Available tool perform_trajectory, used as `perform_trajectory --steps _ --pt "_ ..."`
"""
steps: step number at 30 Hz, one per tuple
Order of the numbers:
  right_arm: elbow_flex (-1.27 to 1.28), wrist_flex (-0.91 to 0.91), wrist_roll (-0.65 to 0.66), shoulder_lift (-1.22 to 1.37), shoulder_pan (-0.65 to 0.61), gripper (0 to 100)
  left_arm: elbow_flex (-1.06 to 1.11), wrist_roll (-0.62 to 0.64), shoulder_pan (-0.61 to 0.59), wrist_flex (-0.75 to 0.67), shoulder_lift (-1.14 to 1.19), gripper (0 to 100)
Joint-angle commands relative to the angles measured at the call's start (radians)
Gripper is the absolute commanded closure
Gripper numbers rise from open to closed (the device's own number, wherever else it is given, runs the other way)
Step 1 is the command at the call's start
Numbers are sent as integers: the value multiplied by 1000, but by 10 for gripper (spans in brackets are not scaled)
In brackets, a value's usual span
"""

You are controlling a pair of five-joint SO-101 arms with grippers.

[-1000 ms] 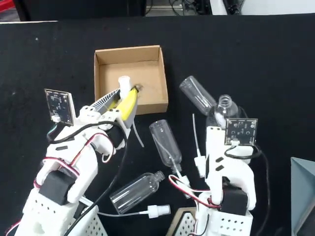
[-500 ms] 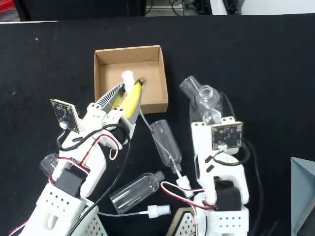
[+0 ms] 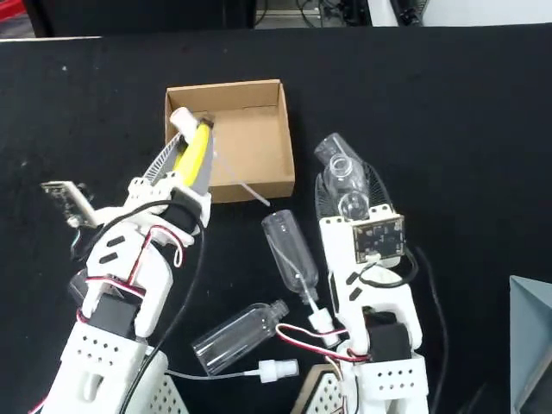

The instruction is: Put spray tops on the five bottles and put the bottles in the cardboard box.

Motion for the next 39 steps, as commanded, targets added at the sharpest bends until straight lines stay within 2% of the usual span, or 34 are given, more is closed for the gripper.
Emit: perform_trajectory --steps 1,8,17,23,27,30,35,39 --pt "-5 26 -11 -99 -28 931 19 63 -15 -115 -23 972" --pt "-5 66 -5 -99 -26 930 81 140 -15 -226 -23 972" --pt "-5 129 -3 -99 -26 930 87 213 -16 -229 -23 971" --pt "-5 149 -2 -99 -28 932 79 313 -102 -232 -23 971" --pt "-5 160 3 -99 -28 932 79 324 -111 -232 -23 971" --pt "-5 175 81 -99 -35 933 82 324 -104 -232 -23 971" --pt "-5 230 222 -99 -124 934 84 324 -102 -232 -23 971" --pt "-5 258 255 -99 -160 932 85 321 -102 -232 -23 971"
